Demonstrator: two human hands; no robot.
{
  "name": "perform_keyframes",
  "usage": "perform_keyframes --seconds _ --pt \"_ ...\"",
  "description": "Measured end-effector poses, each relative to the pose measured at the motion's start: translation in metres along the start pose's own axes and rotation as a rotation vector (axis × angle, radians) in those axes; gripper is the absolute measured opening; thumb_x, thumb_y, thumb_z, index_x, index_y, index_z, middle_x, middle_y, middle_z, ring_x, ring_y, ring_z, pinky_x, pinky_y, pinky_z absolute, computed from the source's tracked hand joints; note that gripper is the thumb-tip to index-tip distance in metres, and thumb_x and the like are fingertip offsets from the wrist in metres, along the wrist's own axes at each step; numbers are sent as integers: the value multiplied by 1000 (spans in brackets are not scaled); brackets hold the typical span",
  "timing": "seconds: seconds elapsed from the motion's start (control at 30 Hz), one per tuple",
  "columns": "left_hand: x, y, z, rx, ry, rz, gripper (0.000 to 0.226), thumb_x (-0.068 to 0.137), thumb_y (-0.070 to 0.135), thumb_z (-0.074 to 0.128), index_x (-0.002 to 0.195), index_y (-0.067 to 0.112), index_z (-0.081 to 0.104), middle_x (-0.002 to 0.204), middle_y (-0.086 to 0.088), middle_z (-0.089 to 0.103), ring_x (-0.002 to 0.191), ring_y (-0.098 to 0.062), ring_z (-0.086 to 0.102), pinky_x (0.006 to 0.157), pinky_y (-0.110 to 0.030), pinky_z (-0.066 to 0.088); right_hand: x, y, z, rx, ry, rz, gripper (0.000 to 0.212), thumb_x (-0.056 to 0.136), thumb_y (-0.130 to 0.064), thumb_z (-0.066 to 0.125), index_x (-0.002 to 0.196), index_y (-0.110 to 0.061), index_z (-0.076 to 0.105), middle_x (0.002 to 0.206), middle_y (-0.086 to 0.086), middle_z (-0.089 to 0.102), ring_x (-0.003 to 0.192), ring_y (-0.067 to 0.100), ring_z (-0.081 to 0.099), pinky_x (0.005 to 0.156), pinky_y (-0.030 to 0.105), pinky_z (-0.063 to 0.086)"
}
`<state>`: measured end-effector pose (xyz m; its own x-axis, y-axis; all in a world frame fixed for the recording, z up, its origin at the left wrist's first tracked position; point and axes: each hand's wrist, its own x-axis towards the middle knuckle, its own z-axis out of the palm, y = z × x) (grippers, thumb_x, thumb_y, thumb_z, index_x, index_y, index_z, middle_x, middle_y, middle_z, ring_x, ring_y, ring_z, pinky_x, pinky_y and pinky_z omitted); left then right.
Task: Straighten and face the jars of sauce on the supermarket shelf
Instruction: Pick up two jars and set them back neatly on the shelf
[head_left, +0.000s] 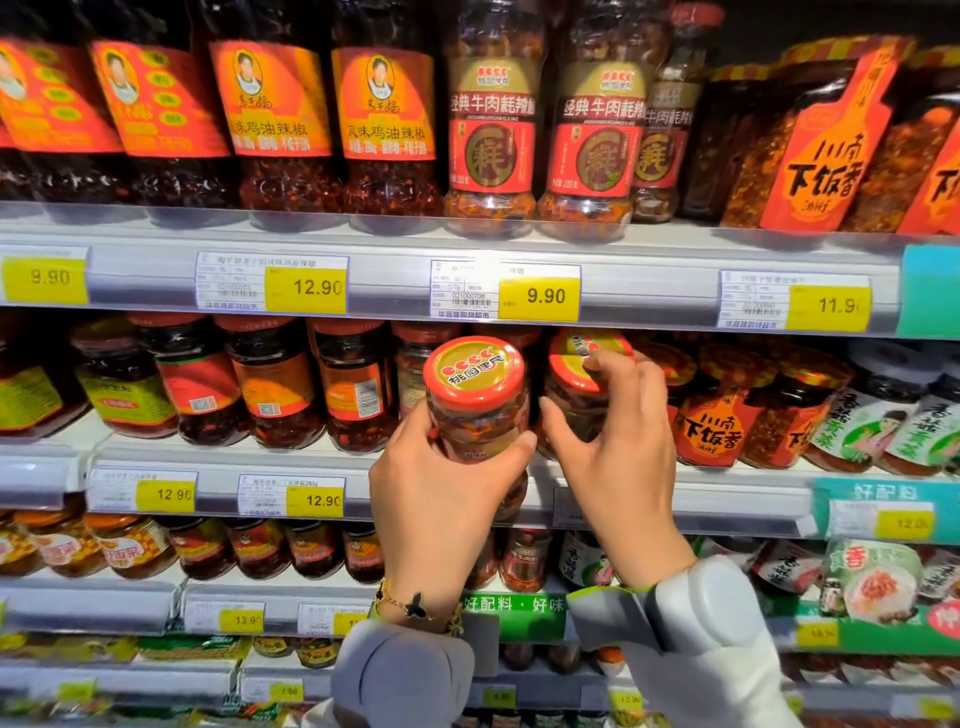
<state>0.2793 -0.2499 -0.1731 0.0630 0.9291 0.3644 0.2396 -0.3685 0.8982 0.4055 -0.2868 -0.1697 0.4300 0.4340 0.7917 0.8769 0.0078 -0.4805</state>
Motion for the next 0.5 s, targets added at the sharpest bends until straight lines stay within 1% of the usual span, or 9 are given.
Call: perform_keyframes --seconds 0.07,0.17,0.2,0.27,0.33,0.4,0.47,0.5 --pt "-2 0 1 -7 -4 4 44 46 62 72 81 40 58 79 21 67 77 8 60 65 -14 45 -1 0 -1 30 7 29 60 68 -23 78 110 -26 36 109 18 52 91 18 46 68 33 43" --pt "-5 1 3 9 -1 18 47 46 62 72 83 39 59 77 21 67 76 8 60 63 -13 44 -5 0 0 95 -32 125 79 57 -22 81 123 -26 38 113 8 51 99 14 46 74 25 39" --pt "-6 0 3 11 3 21 47 46 62 72 84 38 59 77 20 67 76 7 61 64 -14 46 -7 1 0 112 -48 140 79 54 -21 80 124 -23 42 113 6 51 100 14 47 75 23 39" --pt "-6 0 3 -1 8 21 49 46 61 73 86 36 60 79 19 68 78 3 62 68 -22 51 -7 2 0 130 -62 149 71 53 -24 79 118 -15 51 110 7 52 100 17 50 78 22 40" --pt "-6 -1 3 -13 15 22 50 47 59 75 87 34 61 81 17 68 79 1 63 72 -26 52 -5 3 -4 135 -40 148 68 53 -27 83 113 -10 55 107 9 55 98 21 54 80 20 39" --pt "-6 0 3 -18 24 28 49 47 60 75 87 35 61 80 18 68 79 3 62 71 -22 51 -7 3 -9 138 15 143 69 51 -28 86 111 -8 56 106 7 58 98 19 55 82 12 37" --pt "-7 3 6 -29 30 42 47 46 61 73 85 39 60 80 21 67 78 9 60 69 -15 47 -11 -1 -17 154 62 142 72 52 -32 86 112 -12 54 104 -2 58 96 11 53 82 2 33" --pt "-8 5 8 -39 31 45 46 46 62 73 84 40 59 80 22 67 79 10 60 68 -14 45 -12 -4 -22 164 84 139 73 52 -37 85 114 -15 52 104 -4 58 95 8 53 82 1 32"
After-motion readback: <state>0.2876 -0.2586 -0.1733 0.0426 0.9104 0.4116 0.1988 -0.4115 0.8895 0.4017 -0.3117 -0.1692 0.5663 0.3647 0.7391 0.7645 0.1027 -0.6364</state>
